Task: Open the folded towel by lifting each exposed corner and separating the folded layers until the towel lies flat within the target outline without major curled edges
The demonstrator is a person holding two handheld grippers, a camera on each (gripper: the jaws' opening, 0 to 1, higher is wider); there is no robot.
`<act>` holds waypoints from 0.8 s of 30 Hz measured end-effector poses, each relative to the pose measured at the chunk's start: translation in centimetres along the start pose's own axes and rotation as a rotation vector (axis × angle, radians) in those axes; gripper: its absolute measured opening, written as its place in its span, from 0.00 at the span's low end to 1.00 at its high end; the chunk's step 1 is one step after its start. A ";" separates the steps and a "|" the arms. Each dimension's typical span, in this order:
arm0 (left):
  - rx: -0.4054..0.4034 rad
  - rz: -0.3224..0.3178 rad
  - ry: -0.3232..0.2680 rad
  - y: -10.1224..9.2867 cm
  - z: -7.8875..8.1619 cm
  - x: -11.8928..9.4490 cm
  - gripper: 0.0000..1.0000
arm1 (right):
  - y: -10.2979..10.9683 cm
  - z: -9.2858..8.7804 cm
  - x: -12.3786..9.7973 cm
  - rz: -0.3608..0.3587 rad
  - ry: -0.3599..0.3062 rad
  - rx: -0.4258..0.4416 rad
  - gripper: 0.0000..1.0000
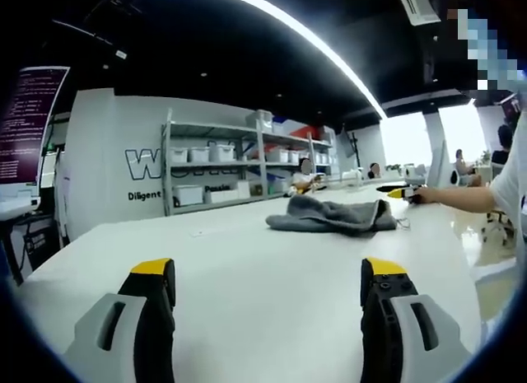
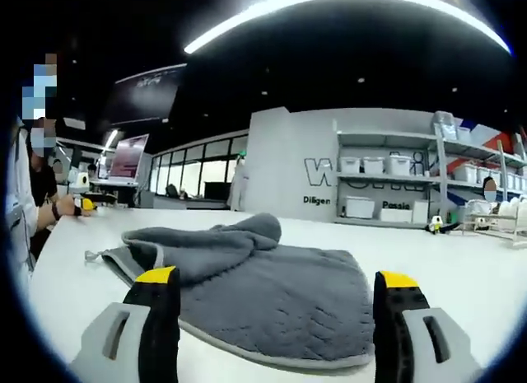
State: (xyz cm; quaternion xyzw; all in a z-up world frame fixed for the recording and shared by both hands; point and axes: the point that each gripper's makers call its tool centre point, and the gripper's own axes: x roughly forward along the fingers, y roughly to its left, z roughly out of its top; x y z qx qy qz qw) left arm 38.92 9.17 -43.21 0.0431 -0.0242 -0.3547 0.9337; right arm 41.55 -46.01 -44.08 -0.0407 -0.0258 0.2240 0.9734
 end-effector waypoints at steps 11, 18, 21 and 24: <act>-0.074 -0.147 0.123 -3.6 -1.9 2.0 0.98 | -0.8 -0.2 -0.4 0.036 0.001 -0.007 0.99; -0.157 -0.212 0.172 -5.6 -2.1 4.6 0.99 | -0.9 0.3 -0.5 0.042 -0.026 0.013 0.99; -0.152 -0.217 0.174 -6.0 -1.9 5.9 0.99 | -0.9 0.4 -0.6 0.046 -0.033 0.015 0.99; -0.122 -0.258 0.198 -7.1 -1.5 9.3 0.99 | -1.0 0.9 -0.8 0.049 -0.057 0.026 0.99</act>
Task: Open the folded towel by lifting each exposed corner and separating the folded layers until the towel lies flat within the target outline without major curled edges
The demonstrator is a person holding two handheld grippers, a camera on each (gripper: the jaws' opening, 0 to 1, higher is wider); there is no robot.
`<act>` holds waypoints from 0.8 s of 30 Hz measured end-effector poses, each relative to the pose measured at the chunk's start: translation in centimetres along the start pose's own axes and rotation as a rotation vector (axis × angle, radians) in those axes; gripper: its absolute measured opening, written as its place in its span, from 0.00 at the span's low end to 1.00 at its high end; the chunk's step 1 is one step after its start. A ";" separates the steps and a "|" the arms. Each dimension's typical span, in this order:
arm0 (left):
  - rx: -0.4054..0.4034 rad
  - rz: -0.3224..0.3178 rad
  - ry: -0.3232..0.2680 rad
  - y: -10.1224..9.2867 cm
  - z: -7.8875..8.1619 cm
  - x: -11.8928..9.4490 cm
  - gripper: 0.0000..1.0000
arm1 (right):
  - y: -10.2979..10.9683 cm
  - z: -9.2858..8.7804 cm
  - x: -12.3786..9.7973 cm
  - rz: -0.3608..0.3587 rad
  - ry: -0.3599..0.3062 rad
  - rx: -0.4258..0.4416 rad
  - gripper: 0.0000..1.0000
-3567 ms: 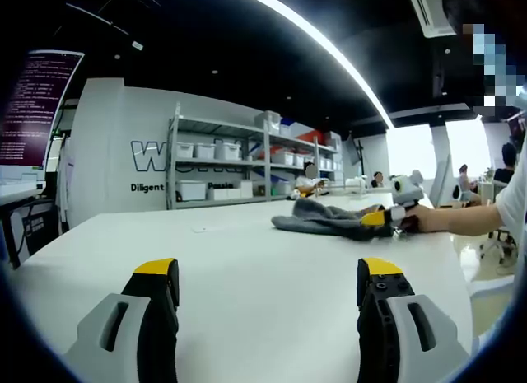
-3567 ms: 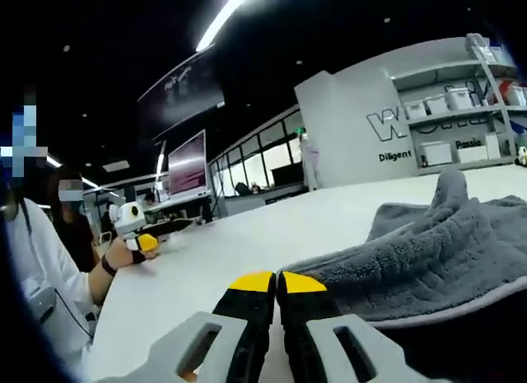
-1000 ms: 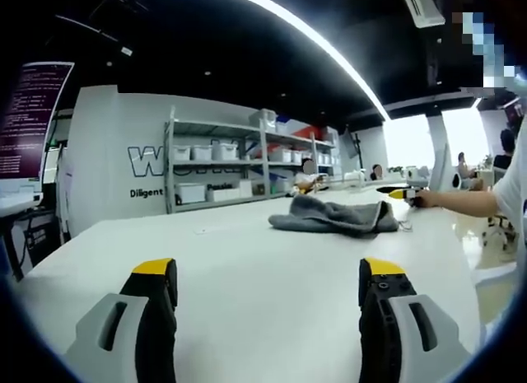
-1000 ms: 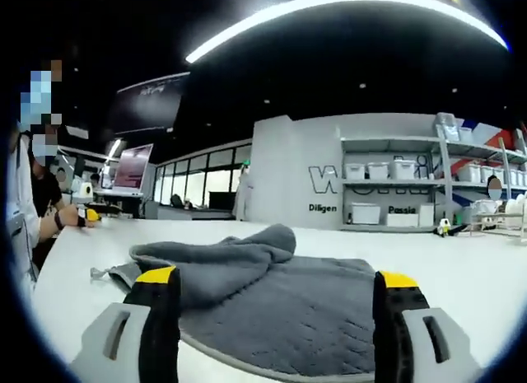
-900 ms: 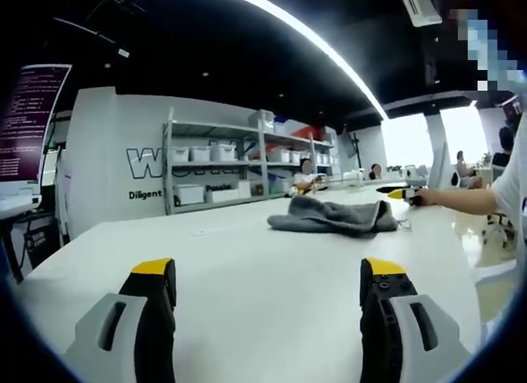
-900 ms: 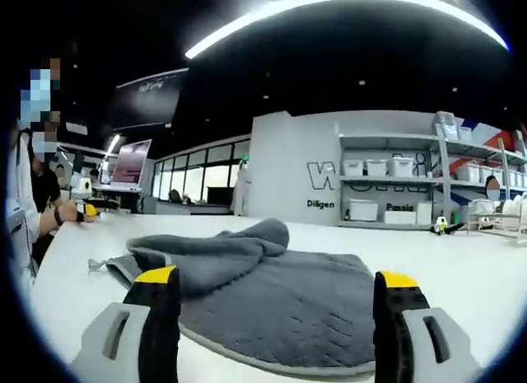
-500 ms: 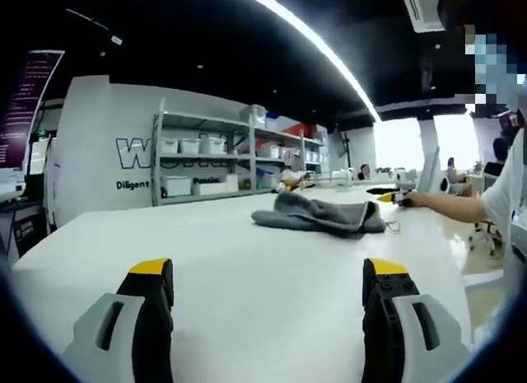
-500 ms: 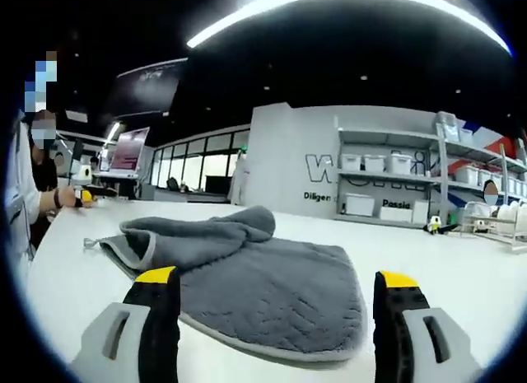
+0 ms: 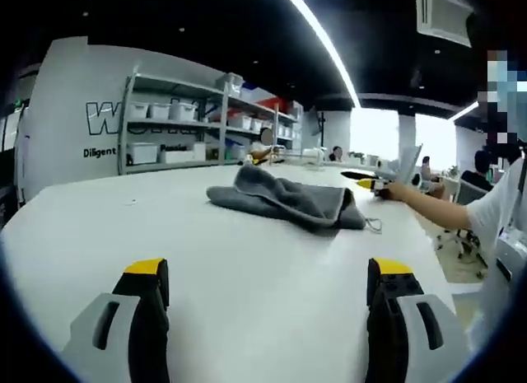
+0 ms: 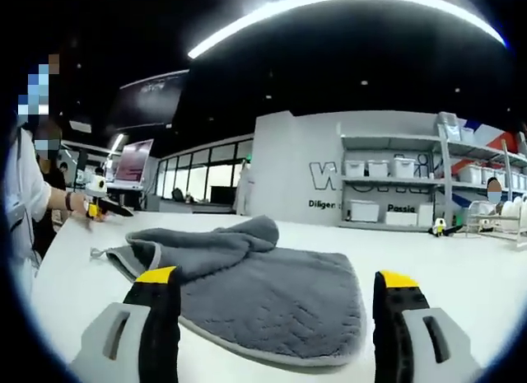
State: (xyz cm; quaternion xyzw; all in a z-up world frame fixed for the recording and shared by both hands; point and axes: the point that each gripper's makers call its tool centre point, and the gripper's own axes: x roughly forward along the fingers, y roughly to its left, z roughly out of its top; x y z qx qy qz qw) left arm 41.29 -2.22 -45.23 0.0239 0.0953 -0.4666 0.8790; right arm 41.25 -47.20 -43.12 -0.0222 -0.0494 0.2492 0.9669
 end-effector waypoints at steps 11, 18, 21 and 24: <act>0.010 -0.054 -0.007 0.0 3.6 10.6 0.97 | 0.1 0.7 -0.3 0.007 -0.035 0.025 0.96; -0.017 -0.053 -0.027 -0.1 4.6 15.3 0.91 | 0.1 0.6 -0.2 0.006 -0.028 0.019 0.92; -0.024 -0.037 -0.033 0.2 4.8 17.6 0.89 | 0.1 0.5 -0.1 0.005 -0.025 0.020 0.91; -0.020 -0.010 -0.004 0.7 4.1 19.5 0.88 | 0.1 0.5 -0.1 0.004 -0.022 0.019 0.90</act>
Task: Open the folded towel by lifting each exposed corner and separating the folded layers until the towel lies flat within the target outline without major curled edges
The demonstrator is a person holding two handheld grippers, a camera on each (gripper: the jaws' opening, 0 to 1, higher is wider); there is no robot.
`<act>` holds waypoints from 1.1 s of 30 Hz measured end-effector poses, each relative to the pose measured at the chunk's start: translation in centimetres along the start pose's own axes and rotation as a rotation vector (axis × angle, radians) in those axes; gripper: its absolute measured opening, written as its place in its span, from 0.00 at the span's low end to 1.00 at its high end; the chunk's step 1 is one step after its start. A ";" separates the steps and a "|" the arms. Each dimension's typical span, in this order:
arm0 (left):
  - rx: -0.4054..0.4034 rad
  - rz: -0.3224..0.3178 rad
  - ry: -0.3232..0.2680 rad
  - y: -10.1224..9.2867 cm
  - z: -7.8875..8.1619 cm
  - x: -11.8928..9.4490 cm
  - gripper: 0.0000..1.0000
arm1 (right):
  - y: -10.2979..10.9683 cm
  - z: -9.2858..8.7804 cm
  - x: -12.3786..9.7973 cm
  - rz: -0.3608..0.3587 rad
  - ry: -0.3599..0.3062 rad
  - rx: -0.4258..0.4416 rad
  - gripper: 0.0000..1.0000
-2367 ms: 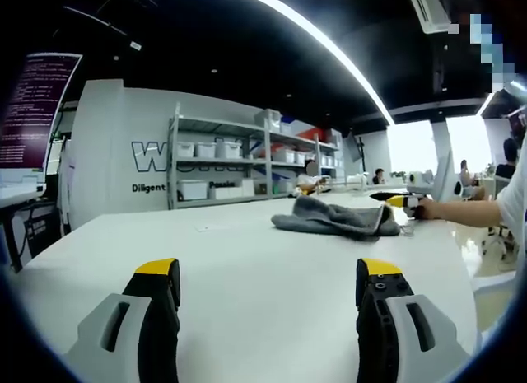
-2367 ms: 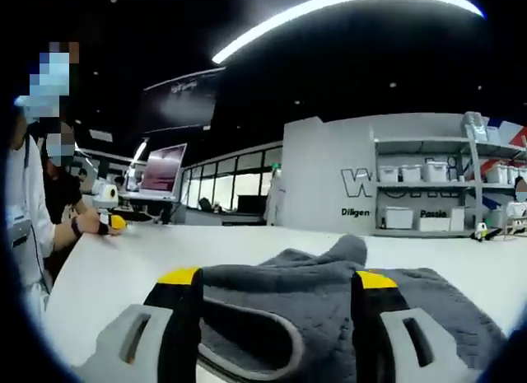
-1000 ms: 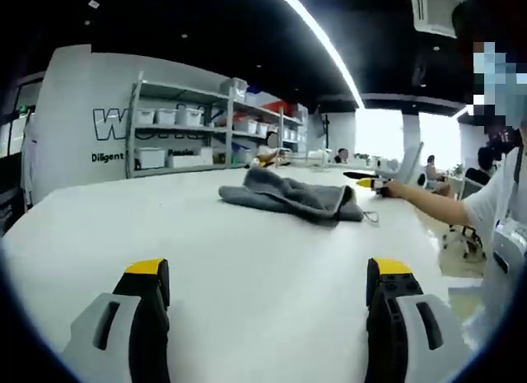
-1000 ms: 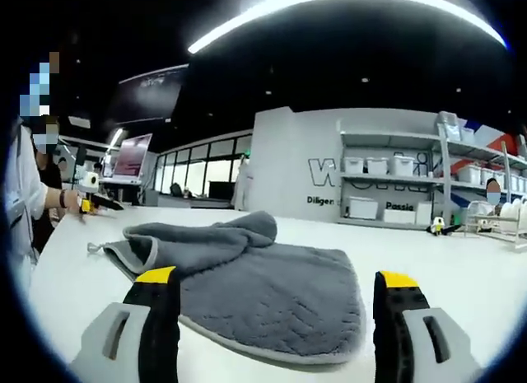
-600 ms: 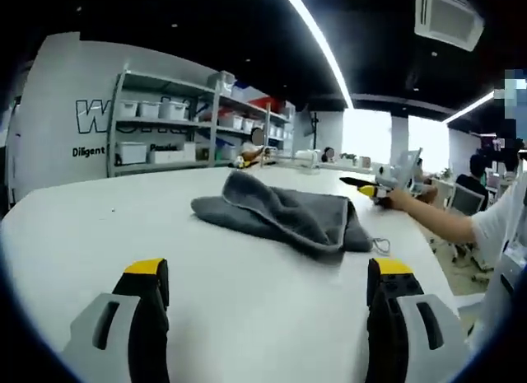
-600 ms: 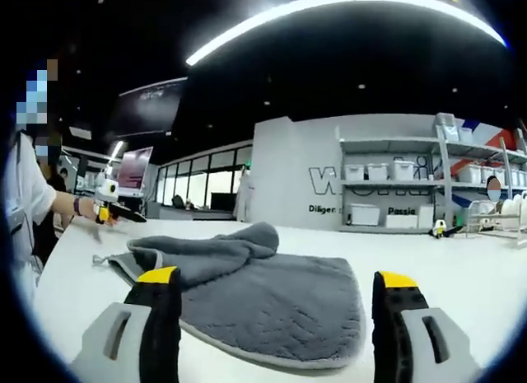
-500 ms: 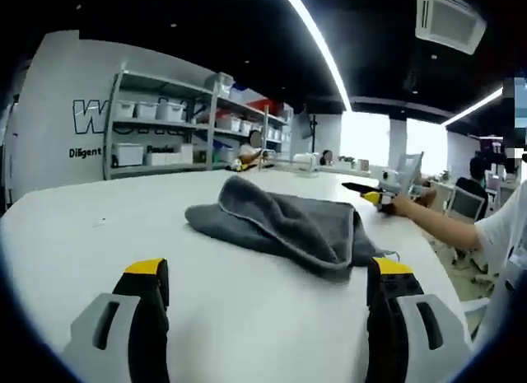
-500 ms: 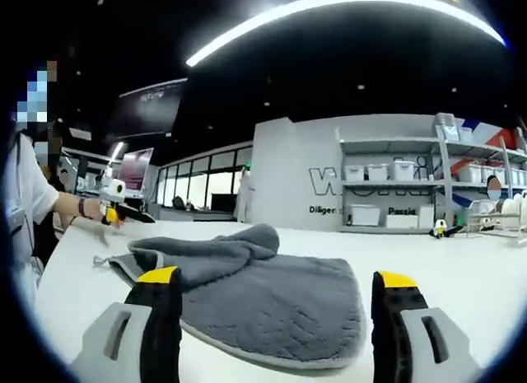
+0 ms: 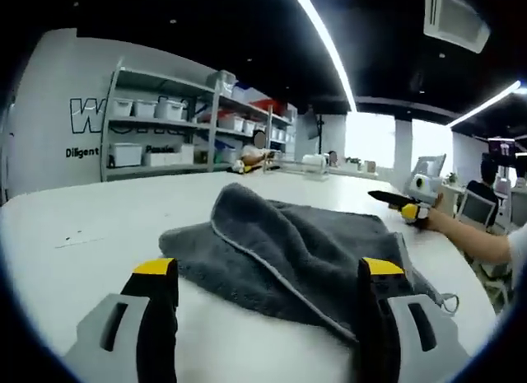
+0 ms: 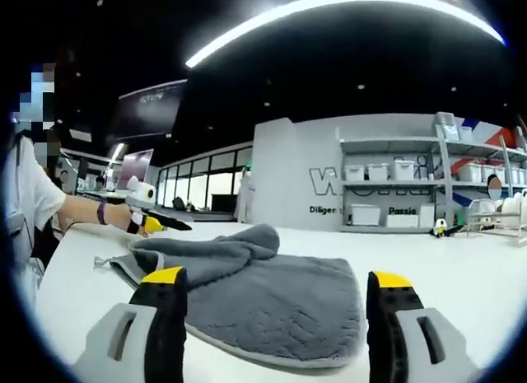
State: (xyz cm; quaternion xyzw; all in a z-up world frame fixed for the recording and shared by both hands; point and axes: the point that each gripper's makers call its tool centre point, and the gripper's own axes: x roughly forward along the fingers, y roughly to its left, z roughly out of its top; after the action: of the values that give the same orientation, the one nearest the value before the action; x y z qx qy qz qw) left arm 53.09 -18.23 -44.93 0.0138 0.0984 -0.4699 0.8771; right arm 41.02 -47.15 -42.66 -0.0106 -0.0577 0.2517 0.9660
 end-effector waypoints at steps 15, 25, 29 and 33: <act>-0.004 0.027 -0.003 -0.4 -0.6 3.6 0.36 | 0.2 -0.6 0.2 0.001 0.044 -0.010 0.79; -0.075 0.074 0.011 0.2 -1.0 3.8 0.19 | 0.1 -0.5 0.3 -0.037 0.058 -0.010 0.75; -0.120 0.077 0.010 0.4 -1.0 3.7 0.14 | -0.2 -0.5 0.3 -0.052 0.064 -0.004 0.74; -0.133 0.074 0.014 0.2 -1.1 3.5 0.09 | -0.3 -0.8 0.3 -0.061 0.077 -0.003 0.70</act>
State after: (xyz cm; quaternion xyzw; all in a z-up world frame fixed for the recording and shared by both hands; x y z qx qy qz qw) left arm 54.99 -20.89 -46.70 -0.0378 0.1348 -0.4296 0.8921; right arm 41.47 -47.26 -43.38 -0.0198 -0.0210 0.2214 0.9748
